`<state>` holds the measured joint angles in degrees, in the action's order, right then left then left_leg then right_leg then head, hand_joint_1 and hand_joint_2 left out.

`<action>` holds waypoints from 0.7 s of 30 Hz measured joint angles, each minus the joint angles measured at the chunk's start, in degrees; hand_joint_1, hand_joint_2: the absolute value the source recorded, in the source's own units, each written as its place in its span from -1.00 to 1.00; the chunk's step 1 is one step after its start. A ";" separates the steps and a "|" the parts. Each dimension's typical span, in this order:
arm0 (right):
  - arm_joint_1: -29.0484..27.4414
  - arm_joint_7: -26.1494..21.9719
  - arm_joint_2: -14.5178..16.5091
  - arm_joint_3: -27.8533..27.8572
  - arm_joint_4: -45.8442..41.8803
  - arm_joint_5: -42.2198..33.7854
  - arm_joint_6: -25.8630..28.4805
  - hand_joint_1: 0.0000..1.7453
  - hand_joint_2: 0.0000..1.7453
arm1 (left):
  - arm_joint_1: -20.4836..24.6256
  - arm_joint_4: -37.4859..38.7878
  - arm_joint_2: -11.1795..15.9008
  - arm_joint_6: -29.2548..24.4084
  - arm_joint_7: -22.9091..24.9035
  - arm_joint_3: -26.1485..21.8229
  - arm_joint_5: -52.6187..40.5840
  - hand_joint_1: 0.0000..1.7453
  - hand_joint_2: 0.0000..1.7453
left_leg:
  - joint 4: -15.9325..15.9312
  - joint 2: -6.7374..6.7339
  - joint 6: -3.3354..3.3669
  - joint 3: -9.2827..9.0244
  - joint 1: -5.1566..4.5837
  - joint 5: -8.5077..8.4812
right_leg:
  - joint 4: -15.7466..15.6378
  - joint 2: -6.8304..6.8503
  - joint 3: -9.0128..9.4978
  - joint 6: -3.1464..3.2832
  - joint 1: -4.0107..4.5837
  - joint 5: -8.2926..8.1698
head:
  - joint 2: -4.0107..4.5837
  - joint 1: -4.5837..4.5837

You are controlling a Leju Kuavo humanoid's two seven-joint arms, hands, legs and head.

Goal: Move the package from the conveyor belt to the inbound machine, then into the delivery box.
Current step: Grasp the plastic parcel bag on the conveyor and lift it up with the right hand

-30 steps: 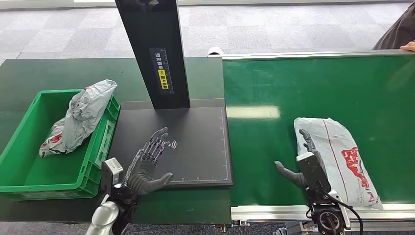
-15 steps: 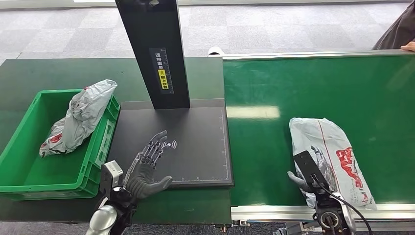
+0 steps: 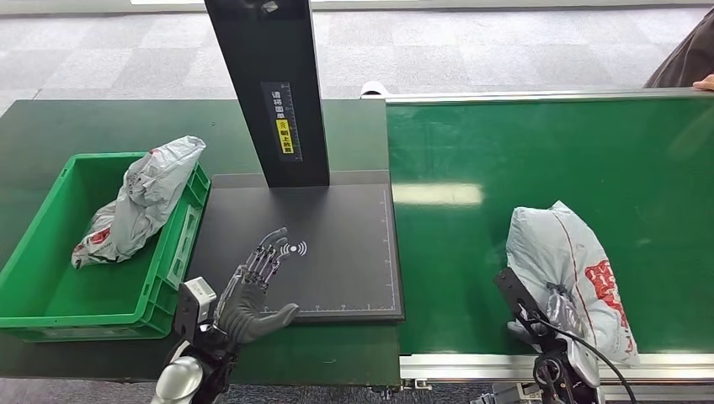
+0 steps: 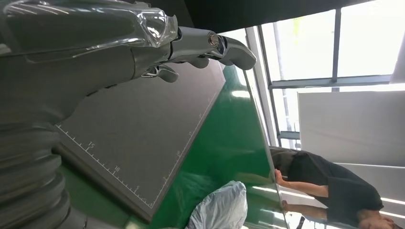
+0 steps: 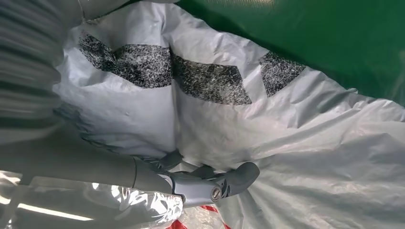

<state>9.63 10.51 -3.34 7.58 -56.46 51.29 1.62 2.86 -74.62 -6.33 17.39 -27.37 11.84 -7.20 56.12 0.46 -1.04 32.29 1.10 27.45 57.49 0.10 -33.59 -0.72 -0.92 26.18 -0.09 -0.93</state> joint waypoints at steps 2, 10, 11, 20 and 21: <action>0.32 0.11 -0.05 0.00 0.64 0.17 0.03 -1.00 1.00 | -0.03 0.00 -0.10 -0.03 0.01 -0.12 -0.01 -1.00 1.00 | 0.00 0.03 0.00 -0.02 0.00 0.00 | -0.02 0.03 0.05 -0.01 0.00 0.00 | 0.00 0.00; 0.84 0.14 -0.09 0.00 1.79 0.23 0.04 -1.00 1.00 | -0.07 0.00 -0.27 -0.04 0.03 -0.26 -0.01 -1.00 1.00 | 0.04 0.13 0.06 -0.19 0.00 0.05 | -0.07 0.12 0.30 -0.07 0.00 0.05 | 0.00 -0.01; 0.87 0.22 -0.09 0.00 1.86 0.35 0.00 -0.96 1.00 | -0.07 0.00 -0.27 -0.05 0.04 -0.27 -0.01 -1.00 1.00 | 0.04 0.14 0.07 -0.22 0.00 0.05 | -0.08 0.13 0.34 -0.08 -0.01 0.05 | 0.00 -0.01; 2.41 1.01 -0.32 0.13 2.90 2.24 -2.09 1.00 1.00 | -1.06 -0.94 -0.62 -0.23 1.49 -0.63 -0.01 -1.00 1.00 | 0.03 0.14 0.11 -0.43 0.00 0.08 | -0.16 0.16 0.58 -0.09 0.00 0.06 | 0.00 0.00; 2.60 0.87 -0.42 0.15 2.93 2.22 -2.24 1.00 1.00 | -1.22 -1.20 -0.67 -0.24 1.64 -0.73 0.00 -1.00 1.00 | 0.03 0.13 0.13 -0.47 0.00 0.10 | -0.17 0.15 0.62 -0.09 0.00 0.06 | 0.00 0.00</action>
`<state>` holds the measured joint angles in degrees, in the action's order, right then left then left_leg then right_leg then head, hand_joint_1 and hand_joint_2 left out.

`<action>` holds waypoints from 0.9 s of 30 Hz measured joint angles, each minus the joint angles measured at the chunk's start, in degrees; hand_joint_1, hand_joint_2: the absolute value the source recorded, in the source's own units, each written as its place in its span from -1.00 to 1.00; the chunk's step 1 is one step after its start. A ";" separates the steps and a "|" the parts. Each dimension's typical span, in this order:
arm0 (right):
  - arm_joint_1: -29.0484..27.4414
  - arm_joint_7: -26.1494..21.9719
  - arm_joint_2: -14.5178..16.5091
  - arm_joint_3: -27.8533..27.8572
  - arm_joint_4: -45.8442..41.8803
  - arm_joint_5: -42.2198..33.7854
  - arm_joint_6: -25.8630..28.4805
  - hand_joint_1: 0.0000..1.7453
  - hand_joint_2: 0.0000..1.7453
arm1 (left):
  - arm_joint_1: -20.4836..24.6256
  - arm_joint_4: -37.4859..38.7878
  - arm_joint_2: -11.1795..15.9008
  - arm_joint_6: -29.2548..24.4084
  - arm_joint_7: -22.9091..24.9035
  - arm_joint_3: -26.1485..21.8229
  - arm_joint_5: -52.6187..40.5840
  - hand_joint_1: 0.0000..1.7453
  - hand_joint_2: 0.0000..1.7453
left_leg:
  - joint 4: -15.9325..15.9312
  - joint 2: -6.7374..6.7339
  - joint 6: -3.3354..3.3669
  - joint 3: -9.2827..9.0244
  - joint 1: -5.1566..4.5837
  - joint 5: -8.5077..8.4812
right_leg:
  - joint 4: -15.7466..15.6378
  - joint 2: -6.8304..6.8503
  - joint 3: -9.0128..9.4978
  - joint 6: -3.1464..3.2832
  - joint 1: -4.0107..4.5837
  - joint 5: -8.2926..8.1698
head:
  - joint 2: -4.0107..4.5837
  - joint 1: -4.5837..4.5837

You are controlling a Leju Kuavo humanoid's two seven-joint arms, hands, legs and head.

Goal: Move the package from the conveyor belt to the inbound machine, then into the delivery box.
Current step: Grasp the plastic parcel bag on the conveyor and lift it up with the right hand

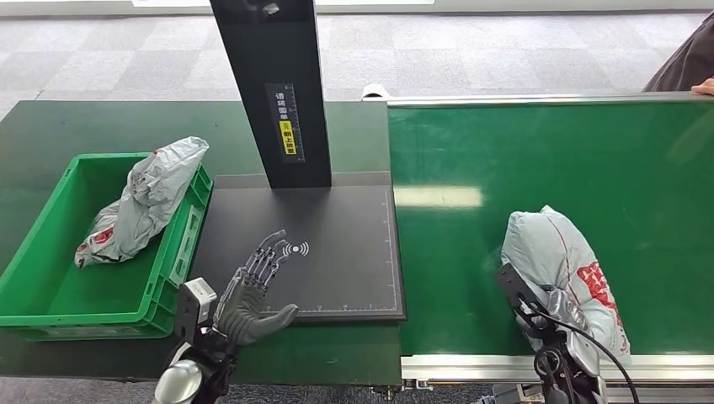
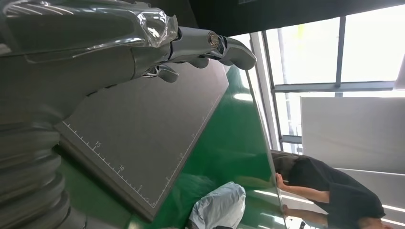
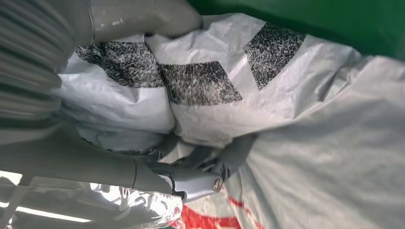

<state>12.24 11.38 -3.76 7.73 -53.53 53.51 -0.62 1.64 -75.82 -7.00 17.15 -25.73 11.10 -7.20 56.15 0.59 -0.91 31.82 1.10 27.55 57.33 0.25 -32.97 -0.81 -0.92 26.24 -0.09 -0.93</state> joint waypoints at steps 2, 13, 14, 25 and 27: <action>0.30 -0.49 -0.13 0.01 0.01 -0.22 -0.33 1.00 1.00 | -0.38 -0.57 -0.07 -0.03 0.19 -0.20 0.01 -1.00 1.00 | 0.00 -0.01 0.02 -0.06 0.00 0.02 | -0.01 0.00 0.05 -0.01 0.00 0.01 | 0.00 0.00; -0.17 -6.73 -0.23 -0.06 -0.08 -5.60 0.21 1.00 1.00 | -1.99 -2.45 -0.09 -1.10 -0.81 -0.56 -0.01 -1.00 1.00 | -0.02 -0.01 0.03 -0.01 0.01 0.04 | 0.00 -0.03 0.01 -0.02 0.02 0.02 | 0.00 0.00; -0.28 -7.56 -0.23 -0.07 -0.21 -6.00 0.84 1.00 1.00 | -2.06 -2.64 -0.09 -1.16 -0.88 -0.60 -0.01 -1.00 1.00 | -0.02 -0.01 0.03 0.01 0.01 0.04 | 0.00 -0.03 0.00 -0.02 0.02 0.02 | 0.00 0.00; -1.43 -12.06 -0.15 -0.09 -2.69 -9.47 4.83 1.00 1.00 | -2.66 -3.33 -0.06 -1.58 -1.07 -0.99 -0.03 -1.00 1.00 | -0.01 -0.01 0.03 0.14 0.00 0.04 | 0.00 -0.05 -0.14 -0.02 0.01 0.01 | 0.00 0.00; -2.45 -17.12 0.03 -0.07 -5.63 -12.70 7.49 1.00 1.00 | -2.69 -3.53 -0.04 -1.63 -1.32 -1.19 0.02 -1.00 1.00 | -0.01 -0.01 0.03 0.21 0.01 0.04 | 0.01 -0.05 -0.22 -0.01 0.01 0.01 | 0.00 -0.01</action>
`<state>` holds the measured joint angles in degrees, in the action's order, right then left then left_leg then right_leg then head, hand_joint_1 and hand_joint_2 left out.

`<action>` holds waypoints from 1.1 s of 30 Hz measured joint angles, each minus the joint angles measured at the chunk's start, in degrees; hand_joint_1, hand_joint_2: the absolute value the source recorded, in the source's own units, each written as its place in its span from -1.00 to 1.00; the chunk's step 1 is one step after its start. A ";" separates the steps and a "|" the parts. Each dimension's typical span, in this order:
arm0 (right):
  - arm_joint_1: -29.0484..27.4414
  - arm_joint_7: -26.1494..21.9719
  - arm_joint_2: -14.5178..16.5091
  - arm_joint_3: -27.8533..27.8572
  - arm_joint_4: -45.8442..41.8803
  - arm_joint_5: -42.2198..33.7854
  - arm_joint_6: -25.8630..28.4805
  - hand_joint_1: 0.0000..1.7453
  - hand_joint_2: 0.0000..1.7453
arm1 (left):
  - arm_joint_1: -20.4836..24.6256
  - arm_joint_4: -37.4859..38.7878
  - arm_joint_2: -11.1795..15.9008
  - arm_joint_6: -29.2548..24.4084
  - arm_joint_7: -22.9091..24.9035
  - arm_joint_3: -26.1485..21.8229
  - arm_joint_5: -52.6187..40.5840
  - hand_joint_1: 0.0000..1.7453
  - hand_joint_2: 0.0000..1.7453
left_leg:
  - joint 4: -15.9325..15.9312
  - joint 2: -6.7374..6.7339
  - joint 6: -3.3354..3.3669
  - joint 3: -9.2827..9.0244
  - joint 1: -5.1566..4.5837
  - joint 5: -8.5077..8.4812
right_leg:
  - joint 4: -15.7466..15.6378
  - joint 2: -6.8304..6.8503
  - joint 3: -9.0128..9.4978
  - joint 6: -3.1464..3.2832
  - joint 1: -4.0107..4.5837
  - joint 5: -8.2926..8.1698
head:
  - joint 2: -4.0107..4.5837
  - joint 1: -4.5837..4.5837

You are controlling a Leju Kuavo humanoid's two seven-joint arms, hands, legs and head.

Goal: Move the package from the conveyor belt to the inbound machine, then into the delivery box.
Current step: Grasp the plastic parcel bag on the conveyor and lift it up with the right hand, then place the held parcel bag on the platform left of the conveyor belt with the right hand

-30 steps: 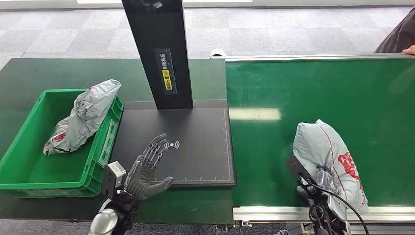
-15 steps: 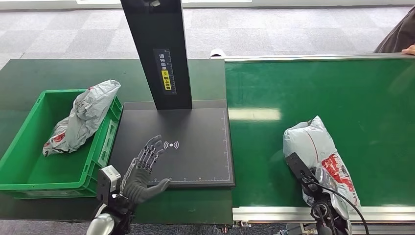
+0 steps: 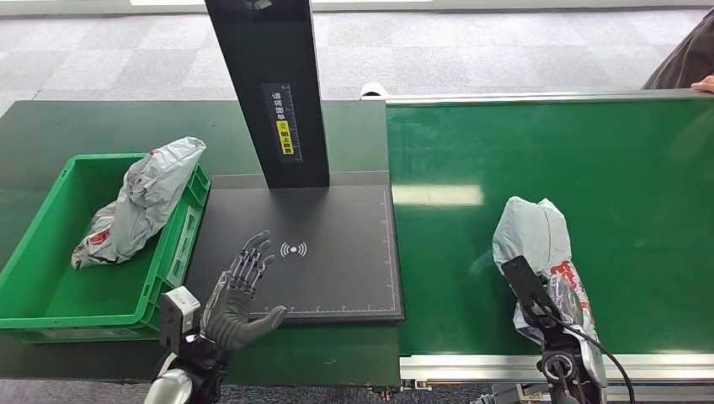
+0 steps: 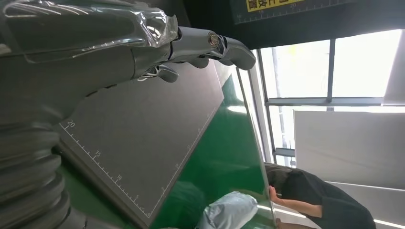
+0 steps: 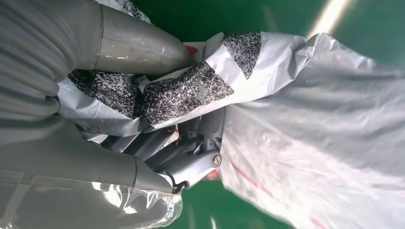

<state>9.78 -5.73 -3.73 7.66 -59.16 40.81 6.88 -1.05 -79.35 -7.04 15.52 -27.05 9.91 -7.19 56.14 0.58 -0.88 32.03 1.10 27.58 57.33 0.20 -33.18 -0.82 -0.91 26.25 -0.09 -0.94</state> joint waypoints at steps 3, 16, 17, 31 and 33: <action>-1.41 -6.52 0.46 0.07 -4.43 -3.52 4.16 1.00 1.00 | 0.10 -0.10 0.01 0.07 -0.61 -0.10 0.13 -1.00 1.00 | 0.00 0.00 0.00 0.05 0.00 0.00 | 0.00 0.00 -0.06 0.00 0.00 0.00 | 0.00 0.00; -7.54 -24.09 3.44 1.36 -21.18 -14.37 15.05 1.00 1.00 | 1.62 0.36 0.16 0.60 -2.69 -0.11 1.09 -1.00 1.00 | 0.00 -0.02 0.00 0.15 0.00 0.01 | 0.00 -0.02 -0.17 0.00 0.00 0.00 | 0.00 0.01; -7.98 -24.75 3.69 1.45 -22.25 -14.84 15.65 1.00 1.00 | 1.72 0.36 0.16 0.58 -2.88 -0.11 1.15 -1.00 1.00 | 0.00 -0.02 0.00 0.16 0.00 0.01 | 0.00 -0.02 -0.18 0.00 0.00 0.00 | 0.00 0.01; -10.42 -28.14 5.02 -2.41 -28.57 -6.31 18.65 1.00 1.00 | 2.19 -2.18 0.27 -9.35 -8.59 -0.14 -0.61 -1.00 1.00 | -0.02 -0.09 0.00 0.22 0.00 0.00 | 0.01 -0.05 -0.20 0.00 0.00 0.00 | 0.00 0.01; -9.41 -27.35 4.92 -5.03 -27.49 -0.90 18.74 1.00 1.00 | 2.17 -2.88 0.44 -10.32 -9.02 -0.14 -0.41 -1.00 1.00 | -0.02 -0.11 -0.01 0.21 0.00 -0.01 | 0.02 -0.07 -0.21 0.00 0.01 0.00 | 0.00 0.01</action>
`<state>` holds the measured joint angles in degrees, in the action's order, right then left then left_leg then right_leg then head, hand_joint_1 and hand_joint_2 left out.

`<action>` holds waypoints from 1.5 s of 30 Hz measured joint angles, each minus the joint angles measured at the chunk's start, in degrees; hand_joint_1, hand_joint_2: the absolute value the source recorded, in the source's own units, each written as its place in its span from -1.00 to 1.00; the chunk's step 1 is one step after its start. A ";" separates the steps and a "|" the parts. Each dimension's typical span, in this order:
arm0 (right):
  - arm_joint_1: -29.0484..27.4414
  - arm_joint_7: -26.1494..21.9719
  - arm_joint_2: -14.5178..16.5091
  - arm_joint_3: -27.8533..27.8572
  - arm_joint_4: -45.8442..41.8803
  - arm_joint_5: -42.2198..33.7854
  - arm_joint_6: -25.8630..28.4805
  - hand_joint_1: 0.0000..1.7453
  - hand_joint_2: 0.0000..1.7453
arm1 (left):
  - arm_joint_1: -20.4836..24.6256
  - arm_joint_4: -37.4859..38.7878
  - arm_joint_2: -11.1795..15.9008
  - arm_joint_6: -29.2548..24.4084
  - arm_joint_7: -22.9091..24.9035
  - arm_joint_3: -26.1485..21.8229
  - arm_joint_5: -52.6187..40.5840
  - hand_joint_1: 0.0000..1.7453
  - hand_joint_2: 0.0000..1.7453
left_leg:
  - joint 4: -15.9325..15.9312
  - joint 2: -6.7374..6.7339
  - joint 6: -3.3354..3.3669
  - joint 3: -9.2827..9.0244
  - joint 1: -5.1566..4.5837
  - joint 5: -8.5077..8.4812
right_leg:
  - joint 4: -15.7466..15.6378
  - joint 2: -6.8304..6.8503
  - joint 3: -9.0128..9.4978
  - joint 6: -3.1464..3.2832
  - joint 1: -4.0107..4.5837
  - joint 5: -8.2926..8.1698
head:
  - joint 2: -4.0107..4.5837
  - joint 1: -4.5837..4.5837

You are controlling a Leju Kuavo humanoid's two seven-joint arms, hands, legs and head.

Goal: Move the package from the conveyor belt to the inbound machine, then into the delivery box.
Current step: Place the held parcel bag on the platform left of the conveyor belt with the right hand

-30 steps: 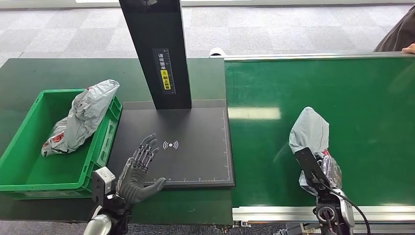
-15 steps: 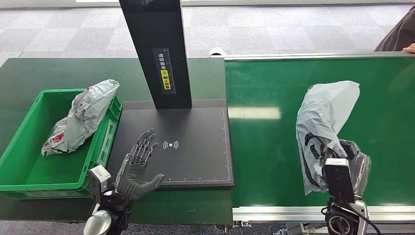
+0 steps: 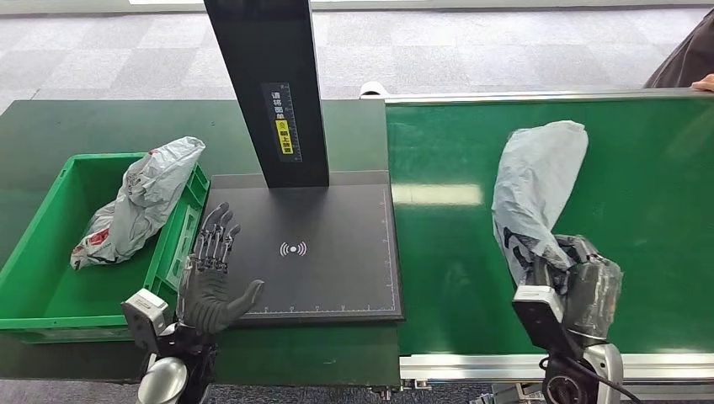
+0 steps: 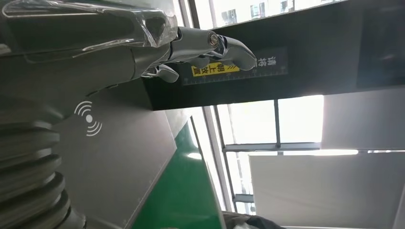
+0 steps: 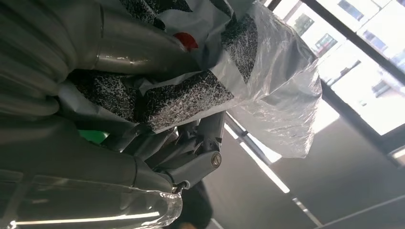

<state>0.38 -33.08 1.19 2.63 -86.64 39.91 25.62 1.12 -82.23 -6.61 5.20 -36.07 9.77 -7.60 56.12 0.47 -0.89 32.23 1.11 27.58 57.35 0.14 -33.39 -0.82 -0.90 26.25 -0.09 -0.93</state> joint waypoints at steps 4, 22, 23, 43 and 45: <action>2.68 2.54 -0.16 -5.22 2.82 8.35 -0.15 1.00 1.00 | -0.07 -0.80 0.19 -0.62 -0.66 -0.02 0.84 -1.00 1.00 | 0.00 0.01 -0.01 0.01 0.00 -0.01 | 0.01 0.00 0.00 0.00 0.01 0.00 | 0.00 -0.01; 19.00 8.49 -4.34 -23.60 23.64 25.01 -2.11 1.00 1.00 | 0.64 0.77 0.74 0.71 -0.97 0.31 2.28 -1.00 1.00 | 0.02 -0.08 -0.01 0.10 0.01 -0.01 | 0.03 -0.08 -0.14 0.00 0.01 -0.02 | 0.00 0.00; 19.82 8.63 -4.45 -24.51 24.66 25.65 -2.49 1.00 1.00 | 0.77 0.88 0.74 0.78 -0.96 0.34 2.41 -1.00 1.00 | 0.02 -0.09 -0.01 0.11 0.00 -0.01 | 0.03 -0.09 -0.15 0.00 0.01 -0.02 | 0.00 0.01; 38.51 2.60 1.35 -50.23 47.01 26.10 -11.44 1.00 1.00 | 7.00 7.27 0.85 1.97 -0.73 2.84 1.96 -1.00 1.00 | 0.03 -0.15 -0.02 0.08 0.02 -0.04 | 0.06 -0.15 -0.18 0.01 0.03 -0.05 | 0.00 0.01; 39.04 2.34 2.15 -51.82 48.52 25.88 -11.79 1.00 1.00 | 7.83 8.19 0.82 1.99 -0.84 2.94 2.14 -1.00 1.00 | 0.03 -0.15 -0.02 0.07 0.02 -0.04 | 0.06 -0.15 -0.18 0.02 0.03 -0.05 | 0.00 0.01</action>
<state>39.41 -30.74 3.33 -49.19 -38.12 65.79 13.82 8.96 -74.04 -5.79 7.19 -36.91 12.71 -5.46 56.14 0.32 -0.91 32.31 1.12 27.53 57.41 -0.01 -33.57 -0.80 -0.87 26.19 -0.09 -0.93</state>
